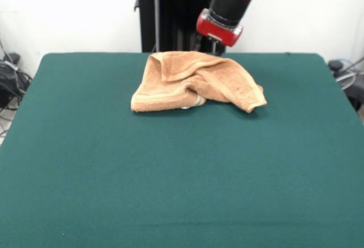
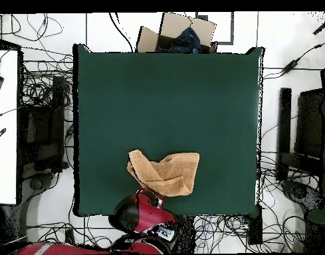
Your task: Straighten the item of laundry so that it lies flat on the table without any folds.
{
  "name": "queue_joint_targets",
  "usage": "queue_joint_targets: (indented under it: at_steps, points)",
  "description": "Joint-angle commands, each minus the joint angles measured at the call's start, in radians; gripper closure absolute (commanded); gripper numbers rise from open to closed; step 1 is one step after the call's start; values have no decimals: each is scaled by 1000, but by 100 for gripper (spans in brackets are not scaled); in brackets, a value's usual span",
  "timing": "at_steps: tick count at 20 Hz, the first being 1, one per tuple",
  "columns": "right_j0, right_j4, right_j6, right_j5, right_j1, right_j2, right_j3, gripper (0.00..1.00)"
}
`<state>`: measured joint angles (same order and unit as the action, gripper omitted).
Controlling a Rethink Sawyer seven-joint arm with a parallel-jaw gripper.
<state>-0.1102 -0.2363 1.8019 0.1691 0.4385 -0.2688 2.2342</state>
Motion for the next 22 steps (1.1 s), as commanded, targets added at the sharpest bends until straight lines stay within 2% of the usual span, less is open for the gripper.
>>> queue_joint_targets:
  at_steps: [1,14,22]
  points:
    - [29,-73,278,92,-65,56,-67,0]
    - [36,-103,292,103,-68,74,-59,0]
    - [70,-82,281,160,-98,83,-89,0]
